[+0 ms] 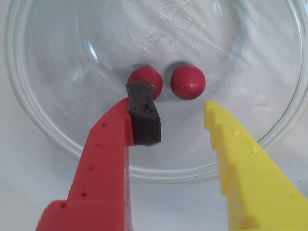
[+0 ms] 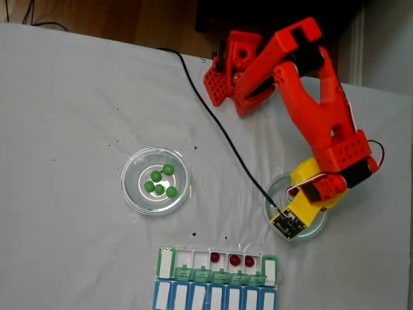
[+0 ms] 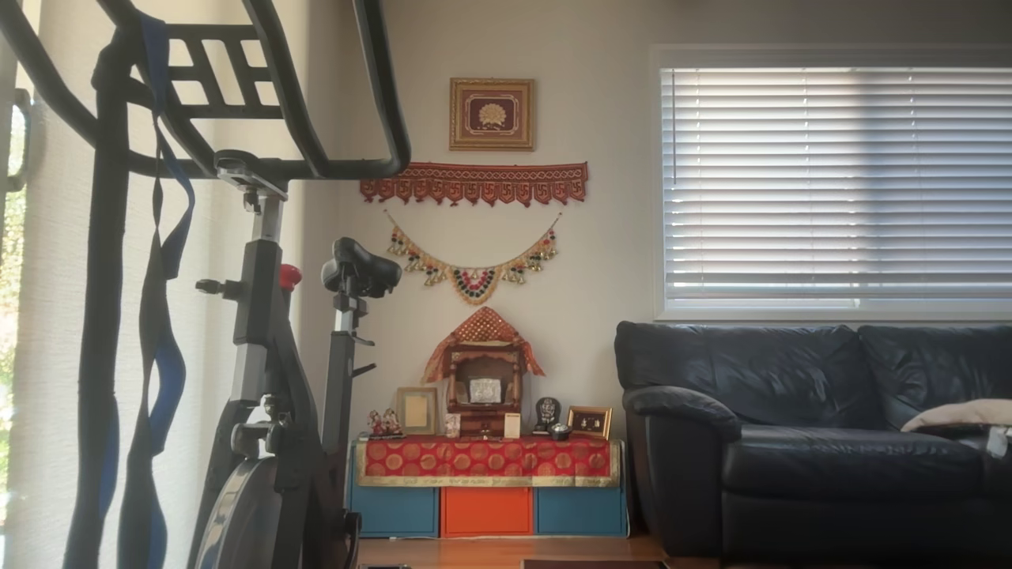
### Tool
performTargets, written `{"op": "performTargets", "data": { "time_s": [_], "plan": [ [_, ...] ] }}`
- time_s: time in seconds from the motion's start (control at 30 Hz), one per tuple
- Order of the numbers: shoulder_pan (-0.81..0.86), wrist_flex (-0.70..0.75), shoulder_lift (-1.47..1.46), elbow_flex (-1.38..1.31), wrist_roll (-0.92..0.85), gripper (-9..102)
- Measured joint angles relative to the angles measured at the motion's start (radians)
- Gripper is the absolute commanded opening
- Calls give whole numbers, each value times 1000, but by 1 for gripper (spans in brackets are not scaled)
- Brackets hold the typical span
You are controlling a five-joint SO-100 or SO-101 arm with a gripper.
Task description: Sort medicines into box.
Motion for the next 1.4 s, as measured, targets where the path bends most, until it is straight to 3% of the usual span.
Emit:
{"op": "performTargets", "data": {
  "time_s": [1.4],
  "plan": [
    [9, -60, 2, 67, -35, 16]
  ]
}}
